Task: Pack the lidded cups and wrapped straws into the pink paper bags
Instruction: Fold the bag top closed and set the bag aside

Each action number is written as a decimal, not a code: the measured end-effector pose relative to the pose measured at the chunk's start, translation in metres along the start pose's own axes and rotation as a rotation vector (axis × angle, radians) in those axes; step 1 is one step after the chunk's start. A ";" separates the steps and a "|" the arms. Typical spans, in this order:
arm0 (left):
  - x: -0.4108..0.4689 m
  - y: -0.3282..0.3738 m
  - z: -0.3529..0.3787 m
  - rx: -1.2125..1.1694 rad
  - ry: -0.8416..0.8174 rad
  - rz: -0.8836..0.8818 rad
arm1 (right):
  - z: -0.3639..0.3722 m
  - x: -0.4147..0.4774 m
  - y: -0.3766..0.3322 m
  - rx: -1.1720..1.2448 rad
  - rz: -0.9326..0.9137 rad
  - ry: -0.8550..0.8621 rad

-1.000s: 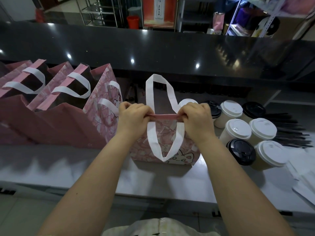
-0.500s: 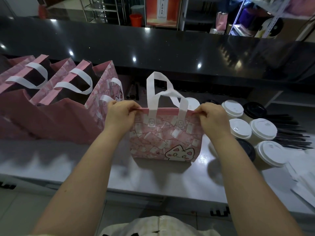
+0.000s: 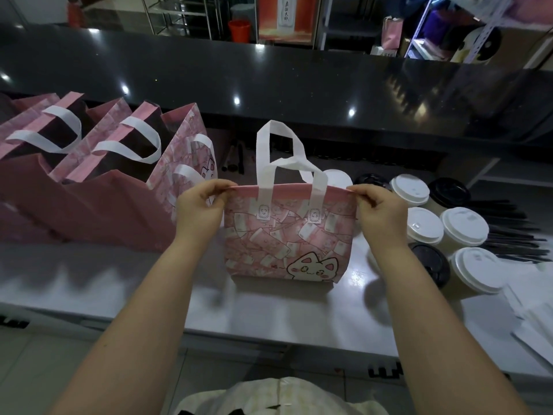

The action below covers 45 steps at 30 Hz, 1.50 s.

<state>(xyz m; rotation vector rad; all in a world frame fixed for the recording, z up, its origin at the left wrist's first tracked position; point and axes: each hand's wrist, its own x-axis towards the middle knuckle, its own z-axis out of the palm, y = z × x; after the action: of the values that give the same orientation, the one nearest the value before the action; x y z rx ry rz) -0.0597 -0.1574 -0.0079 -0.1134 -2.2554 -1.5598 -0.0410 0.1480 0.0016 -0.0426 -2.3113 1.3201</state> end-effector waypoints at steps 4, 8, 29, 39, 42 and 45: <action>-0.034 -0.020 0.000 -0.292 -0.025 -0.164 | 0.006 -0.033 0.017 0.407 0.180 -0.096; -0.086 -0.049 0.002 -0.339 -0.061 -0.400 | 0.016 -0.082 0.052 0.475 0.316 -0.089; -0.106 -0.068 0.010 -0.214 0.052 -0.652 | 0.028 -0.108 0.076 0.526 0.517 -0.046; -0.135 -0.040 0.006 -0.228 0.269 -0.606 | 0.032 -0.105 0.069 0.577 0.441 -0.108; -0.140 -0.030 0.006 -0.199 0.334 -0.611 | 0.038 -0.098 0.063 0.590 0.445 -0.077; -0.147 -0.023 0.007 -0.169 0.369 -0.621 | 0.043 -0.097 0.052 0.617 0.443 -0.008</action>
<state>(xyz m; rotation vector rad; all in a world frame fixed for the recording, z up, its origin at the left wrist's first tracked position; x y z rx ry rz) 0.0667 -0.1373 -0.0832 0.8323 -1.9506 -1.8685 0.0161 0.1166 -0.0969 -0.3608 -1.8599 2.2030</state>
